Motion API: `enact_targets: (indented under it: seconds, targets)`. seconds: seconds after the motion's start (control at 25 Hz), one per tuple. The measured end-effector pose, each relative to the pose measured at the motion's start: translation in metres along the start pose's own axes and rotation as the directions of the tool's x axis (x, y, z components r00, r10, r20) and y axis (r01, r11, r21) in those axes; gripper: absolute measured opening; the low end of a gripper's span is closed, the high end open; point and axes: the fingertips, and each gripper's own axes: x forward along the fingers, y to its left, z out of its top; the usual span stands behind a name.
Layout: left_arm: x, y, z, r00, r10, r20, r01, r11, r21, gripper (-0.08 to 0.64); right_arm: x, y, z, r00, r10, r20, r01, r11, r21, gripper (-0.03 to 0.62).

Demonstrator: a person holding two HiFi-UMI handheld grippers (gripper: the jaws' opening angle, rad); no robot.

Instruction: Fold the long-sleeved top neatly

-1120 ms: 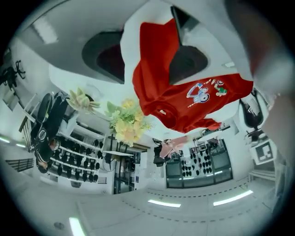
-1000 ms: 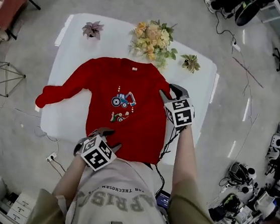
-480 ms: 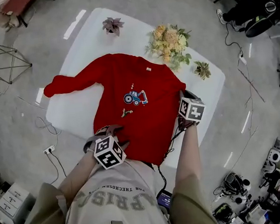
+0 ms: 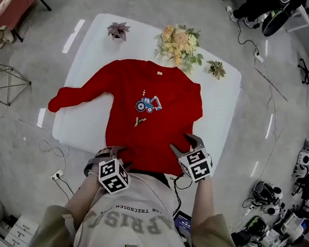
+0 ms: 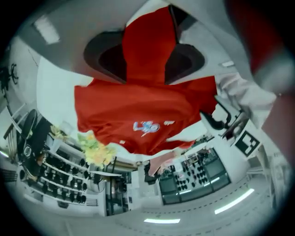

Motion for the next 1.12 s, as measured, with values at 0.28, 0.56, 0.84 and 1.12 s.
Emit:
enact_targets:
  seconds: [0.28, 0.56, 0.84, 1.12]
  targets:
    - [0.002, 0.000, -0.052, 0.993, 0.016, -0.119, -0.010, 0.999, 0.052, 0.241, 0.015, 0.038, -0.082, 0.982, -0.117, -0.148, 0.123, 0.992, 0.034, 0.247]
    - [0.005, -0.003, -0.060, 0.993, 0.093, -0.077, -0.100, 0.991, -0.090, 0.241, 0.019, 0.027, -0.094, 0.994, -0.083, -0.075, 0.090, 0.990, 0.106, 0.247]
    - [-0.046, 0.004, -0.066, 0.959, 0.283, 0.032, -0.251, 0.894, -0.372, 0.249, -0.029, 0.046, -0.036, 0.973, -0.028, 0.229, 0.017, 0.999, 0.050, 0.247]
    - [-0.097, -0.002, -0.131, 0.882, 0.470, -0.034, -0.419, 0.750, -0.512, 0.249, -0.034, 0.105, 0.007, 0.941, 0.087, 0.327, -0.037, 0.987, -0.155, 0.247]
